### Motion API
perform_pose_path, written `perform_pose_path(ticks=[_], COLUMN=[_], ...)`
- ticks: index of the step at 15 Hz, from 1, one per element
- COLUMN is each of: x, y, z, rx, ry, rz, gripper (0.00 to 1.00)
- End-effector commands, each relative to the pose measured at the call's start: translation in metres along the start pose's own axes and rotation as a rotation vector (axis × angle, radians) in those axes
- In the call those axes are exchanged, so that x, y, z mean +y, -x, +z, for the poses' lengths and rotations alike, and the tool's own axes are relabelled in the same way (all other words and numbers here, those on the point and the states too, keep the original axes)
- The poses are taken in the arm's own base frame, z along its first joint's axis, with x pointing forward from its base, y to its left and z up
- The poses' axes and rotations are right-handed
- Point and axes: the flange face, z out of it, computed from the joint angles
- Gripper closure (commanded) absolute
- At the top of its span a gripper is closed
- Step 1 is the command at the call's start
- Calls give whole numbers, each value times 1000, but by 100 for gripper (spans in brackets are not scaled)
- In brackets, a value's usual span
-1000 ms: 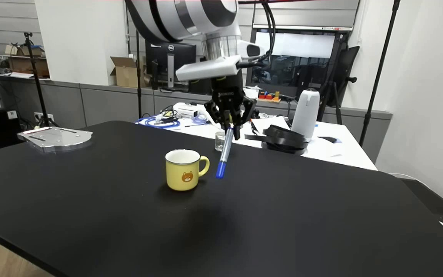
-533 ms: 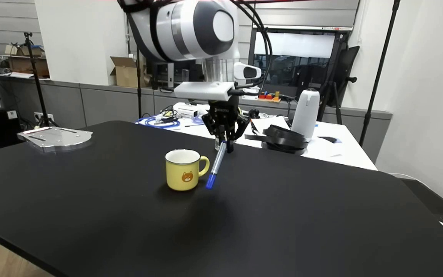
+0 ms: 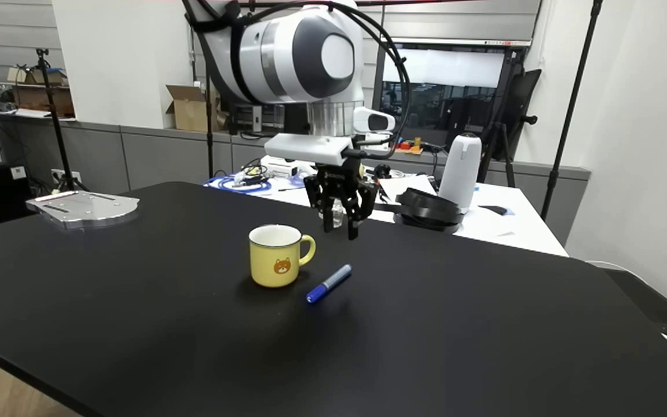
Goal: Remove the blue marker from the yellow mug
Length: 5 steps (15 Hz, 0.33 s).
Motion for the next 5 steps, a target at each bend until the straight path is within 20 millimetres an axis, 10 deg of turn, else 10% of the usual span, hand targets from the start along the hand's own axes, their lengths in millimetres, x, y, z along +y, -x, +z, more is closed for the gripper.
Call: perform_pose_path(ticks=[1,5], x=[6,8], y=[-8,-2], z=[-5,-20], rx=[3,17], ry=[-4,9], rz=[40,-10], gripper=[12,0])
